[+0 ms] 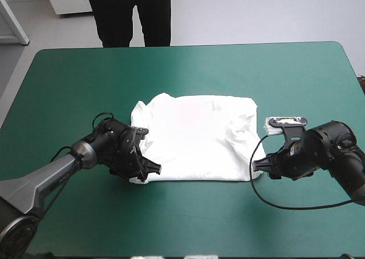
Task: Fold the cloth
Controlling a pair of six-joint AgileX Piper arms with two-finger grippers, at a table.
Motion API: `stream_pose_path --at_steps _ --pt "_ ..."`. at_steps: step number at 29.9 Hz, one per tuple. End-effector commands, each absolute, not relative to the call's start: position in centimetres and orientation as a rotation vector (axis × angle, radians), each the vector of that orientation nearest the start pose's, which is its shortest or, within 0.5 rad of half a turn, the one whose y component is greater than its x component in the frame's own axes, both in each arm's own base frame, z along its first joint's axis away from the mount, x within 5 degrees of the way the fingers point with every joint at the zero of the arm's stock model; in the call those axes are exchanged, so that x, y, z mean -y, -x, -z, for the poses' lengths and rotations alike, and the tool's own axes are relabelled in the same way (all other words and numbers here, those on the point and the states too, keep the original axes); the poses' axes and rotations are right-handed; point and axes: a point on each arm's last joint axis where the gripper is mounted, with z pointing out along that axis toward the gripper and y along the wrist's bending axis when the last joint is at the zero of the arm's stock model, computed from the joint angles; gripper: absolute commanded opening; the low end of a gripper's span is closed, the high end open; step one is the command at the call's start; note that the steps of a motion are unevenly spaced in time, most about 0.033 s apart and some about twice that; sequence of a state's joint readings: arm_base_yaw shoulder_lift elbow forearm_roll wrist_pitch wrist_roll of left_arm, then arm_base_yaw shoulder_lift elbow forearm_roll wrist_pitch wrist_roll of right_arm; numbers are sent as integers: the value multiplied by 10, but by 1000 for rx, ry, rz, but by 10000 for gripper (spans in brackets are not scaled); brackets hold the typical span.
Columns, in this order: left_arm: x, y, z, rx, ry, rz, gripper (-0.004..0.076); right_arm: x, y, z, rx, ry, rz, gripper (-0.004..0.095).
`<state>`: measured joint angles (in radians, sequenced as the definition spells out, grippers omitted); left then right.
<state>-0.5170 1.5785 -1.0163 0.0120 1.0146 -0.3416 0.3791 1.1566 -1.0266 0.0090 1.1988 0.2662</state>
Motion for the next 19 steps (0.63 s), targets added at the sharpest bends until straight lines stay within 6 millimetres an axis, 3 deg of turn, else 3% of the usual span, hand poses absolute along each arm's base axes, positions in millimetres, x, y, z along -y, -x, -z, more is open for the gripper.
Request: stream_pose_path --at_steps 1,6,8,13,19 --pt "143 -248 -221 -3027 -259 73 424 -76 -187 -333 -2763 156 -186 486" --pt "146 -253 -207 -3064 -262 48 405 -76 -187 -334 -2756 155 -189 486" --pt "147 -254 -204 -3071 -263 43 349 -77 -188 -334 -2745 153 -202 486" --pt "148 -256 -203 -3052 -272 55 -8 -84 -195 -335 -2682 172 -291 487" --pt "148 -256 -203 -3052 -276 55 -10 -94 -215 -315 -2746 166 -297 492"
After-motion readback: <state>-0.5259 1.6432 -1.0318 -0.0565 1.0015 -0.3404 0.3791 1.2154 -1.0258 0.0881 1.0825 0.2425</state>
